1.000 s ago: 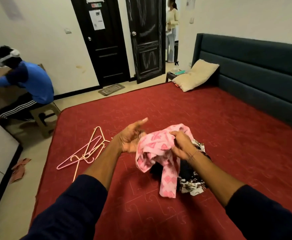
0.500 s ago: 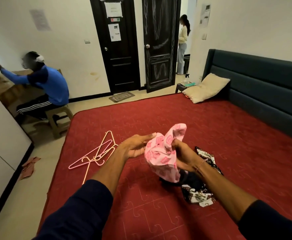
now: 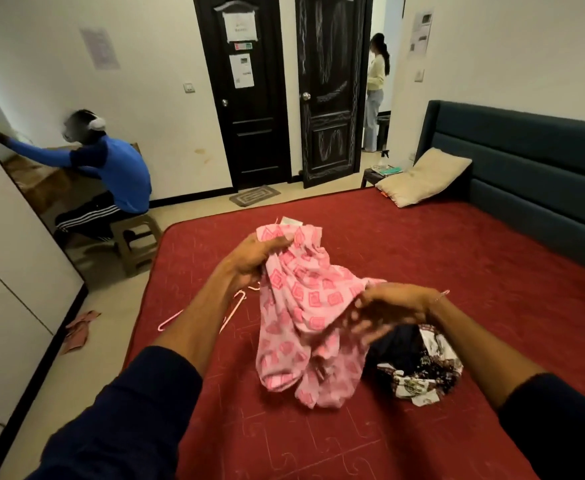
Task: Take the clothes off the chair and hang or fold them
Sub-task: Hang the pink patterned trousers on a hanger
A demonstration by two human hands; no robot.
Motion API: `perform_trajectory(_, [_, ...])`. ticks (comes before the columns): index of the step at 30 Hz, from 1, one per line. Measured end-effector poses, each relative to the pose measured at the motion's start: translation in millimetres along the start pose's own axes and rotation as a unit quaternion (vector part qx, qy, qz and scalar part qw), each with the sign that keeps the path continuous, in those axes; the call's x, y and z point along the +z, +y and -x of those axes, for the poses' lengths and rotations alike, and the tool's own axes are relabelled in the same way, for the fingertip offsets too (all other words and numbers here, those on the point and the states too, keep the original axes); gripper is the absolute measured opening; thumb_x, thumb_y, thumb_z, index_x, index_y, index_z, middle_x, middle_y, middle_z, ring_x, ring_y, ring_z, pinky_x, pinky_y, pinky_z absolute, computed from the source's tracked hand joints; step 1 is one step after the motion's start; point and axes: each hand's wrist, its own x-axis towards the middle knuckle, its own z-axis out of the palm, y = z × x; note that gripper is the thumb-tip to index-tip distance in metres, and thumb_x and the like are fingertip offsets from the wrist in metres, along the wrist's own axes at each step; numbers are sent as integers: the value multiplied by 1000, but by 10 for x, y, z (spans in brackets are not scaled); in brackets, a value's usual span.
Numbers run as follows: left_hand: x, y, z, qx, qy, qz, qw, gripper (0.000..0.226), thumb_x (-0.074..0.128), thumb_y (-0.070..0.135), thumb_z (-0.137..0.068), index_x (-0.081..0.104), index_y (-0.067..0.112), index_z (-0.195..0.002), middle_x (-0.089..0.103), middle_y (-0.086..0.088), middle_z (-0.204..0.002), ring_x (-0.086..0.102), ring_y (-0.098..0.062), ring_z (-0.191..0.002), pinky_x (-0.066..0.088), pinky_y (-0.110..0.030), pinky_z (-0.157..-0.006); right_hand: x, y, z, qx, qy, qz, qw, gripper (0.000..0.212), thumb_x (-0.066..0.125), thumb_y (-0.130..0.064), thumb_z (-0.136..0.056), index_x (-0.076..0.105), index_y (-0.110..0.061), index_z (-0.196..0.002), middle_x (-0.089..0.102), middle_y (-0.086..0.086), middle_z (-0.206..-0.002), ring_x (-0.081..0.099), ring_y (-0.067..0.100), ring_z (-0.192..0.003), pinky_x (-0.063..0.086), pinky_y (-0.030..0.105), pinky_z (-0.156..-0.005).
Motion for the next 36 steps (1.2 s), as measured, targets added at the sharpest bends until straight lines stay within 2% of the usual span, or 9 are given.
perform_trajectory(2, [-48, 224, 95, 32, -9, -5, 999, 25, 71, 15, -88, 71, 4, -111, 72, -12, -97, 68, -27, -88, 57, -43, -84, -111, -257, 124, 64, 73, 341, 935, 30, 63, -14, -93, 67, 6, -114, 72, -6, -79, 66, 9, -70, 54, 21, -61])
perform_trajectory(3, [-50, 322, 127, 45, -22, -18, 999, 28, 69, 16, -90, 70, 5, -116, 72, -12, -99, 67, -26, -88, 57, -42, -83, -133, -409, 145, 32, 136, 422, 896, 39, 70, -19, -90, 64, 1, -123, 72, -7, -93, 66, 10, -83, 55, 22, -71])
perform_trajectory(5, [-31, 504, 184, 68, -42, -43, 996, 26, 63, 20, -96, 70, 9, -119, 71, -10, -98, 65, -22, -85, 55, -39, -78, -34, -743, 184, -111, 232, 369, 893, 81, 81, -33, -82, 39, -15, -149, 48, -11, -134, 49, 11, -120, 43, 33, -107])
perform_trajectory(7, [32, 656, 210, 106, -30, -33, 993, 24, 55, 19, -100, 69, 7, -116, 72, -10, -95, 65, -18, -79, 54, -31, -75, 224, -1052, 227, -225, 223, 298, 900, 102, 84, -44, -75, 24, -27, -155, 37, -14, -142, 41, 7, -127, 35, 36, -113])
perform_trajectory(12, [87, 907, 279, 161, 40, -23, 986, 19, 52, 14, -103, 66, 4, -110, 71, -6, -80, 56, -9, -58, 45, -20, -55, 726, -1107, -74, -181, 118, 378, 900, 26, 69, -18, -94, 67, -8, -118, 75, 6, -90, 73, 14, -81, 59, 32, -75])
perform_trajectory(17, [-159, 254, 327, 68, 77, -71, 992, 17, 57, 13, -100, 68, 2, -104, 72, -12, -84, 58, -12, -59, 47, -21, -53, 1012, -453, -555, -112, 94, 491, 859, 24, 77, -29, -88, 73, -15, -107, 77, 2, -84, 66, 6, -70, 45, 18, -66])
perform_trajectory(29, [-225, -2526, 731, -216, 48, -164, 961, 12, 56, -1, -96, 68, -2, -95, 72, -16, -80, 62, -16, -57, 49, -26, -49, 1290, 1250, -1218, 48, 46, 464, 883, 10, 71, -16, -88, 76, -17, -96, 76, 0, -95, 66, 11, -82, 51, 25, -75])
perform_trajectory(32, [-150, -3044, 791, -240, 24, -176, 954, 14, 57, 2, -95, 70, -1, -92, 73, -14, -79, 65, -19, -61, 49, -28, -57, 1343, 1803, -1383, 97, 37, 432, 896, 15, 70, -11, -87, 69, -23, -78, 71, -3, -81, 68, 18, -78, 51, 26, -67])
perform_trajectory(36, [0, -3542, 848, -259, -1, -195, 946, 14, 61, 9, -97, 70, 0, -99, 74, -10, -80, 66, -15, -63, 50, -26, -58, 1415, 2554, -1521, 139, 41, 380, 914, 9, 71, -19, -90, 72, -15, -82, 69, -2, -78, 63, 13, -71, 48, 23, -63])
